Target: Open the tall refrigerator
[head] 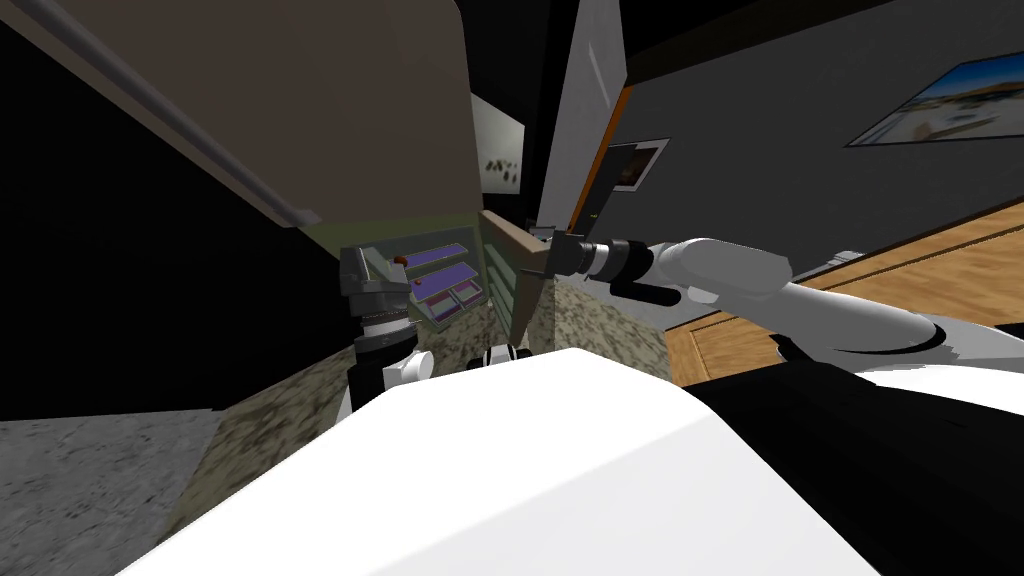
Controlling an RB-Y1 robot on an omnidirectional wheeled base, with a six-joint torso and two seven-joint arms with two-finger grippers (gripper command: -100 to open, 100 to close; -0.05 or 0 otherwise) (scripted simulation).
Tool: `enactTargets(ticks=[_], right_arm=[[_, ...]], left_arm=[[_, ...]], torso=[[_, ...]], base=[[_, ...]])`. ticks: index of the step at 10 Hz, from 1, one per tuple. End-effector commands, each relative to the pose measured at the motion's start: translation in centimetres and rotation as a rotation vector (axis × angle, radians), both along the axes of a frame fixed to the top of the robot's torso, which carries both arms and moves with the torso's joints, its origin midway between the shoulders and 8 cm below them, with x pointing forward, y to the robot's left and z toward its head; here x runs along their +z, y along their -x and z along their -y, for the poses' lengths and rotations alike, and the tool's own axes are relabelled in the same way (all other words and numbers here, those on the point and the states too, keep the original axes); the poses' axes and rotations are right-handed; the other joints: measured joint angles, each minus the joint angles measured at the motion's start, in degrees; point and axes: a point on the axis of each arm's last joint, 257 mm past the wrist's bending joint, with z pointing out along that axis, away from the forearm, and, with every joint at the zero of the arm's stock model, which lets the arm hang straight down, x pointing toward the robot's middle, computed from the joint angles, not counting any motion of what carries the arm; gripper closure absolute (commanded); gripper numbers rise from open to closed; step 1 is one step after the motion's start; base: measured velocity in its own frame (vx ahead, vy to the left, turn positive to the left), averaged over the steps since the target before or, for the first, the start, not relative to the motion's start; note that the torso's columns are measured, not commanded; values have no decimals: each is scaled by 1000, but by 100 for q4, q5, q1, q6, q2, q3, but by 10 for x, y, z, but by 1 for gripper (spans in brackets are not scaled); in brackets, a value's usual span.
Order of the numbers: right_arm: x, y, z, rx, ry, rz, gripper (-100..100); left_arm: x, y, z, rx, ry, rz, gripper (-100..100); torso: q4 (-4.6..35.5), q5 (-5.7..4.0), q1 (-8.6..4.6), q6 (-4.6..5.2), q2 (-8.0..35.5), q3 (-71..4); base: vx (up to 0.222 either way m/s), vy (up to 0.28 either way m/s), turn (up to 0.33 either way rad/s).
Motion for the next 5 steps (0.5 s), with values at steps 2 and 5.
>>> enactTargets(ticks=[2, 5], right_arm=[[0, 0, 0, 0, 0, 0, 0], [0, 0, 0, 0, 0, 0, 0]], left_arm=[[0, 0, 0, 0, 0, 0, 0], [0, 0, 0, 0, 0, 0, 0]], torso=[[1, 4, 9, 1, 2, 0], [1, 4, 7, 1, 1, 0]], base=[[0, 0, 0], [0, 0, 0]])
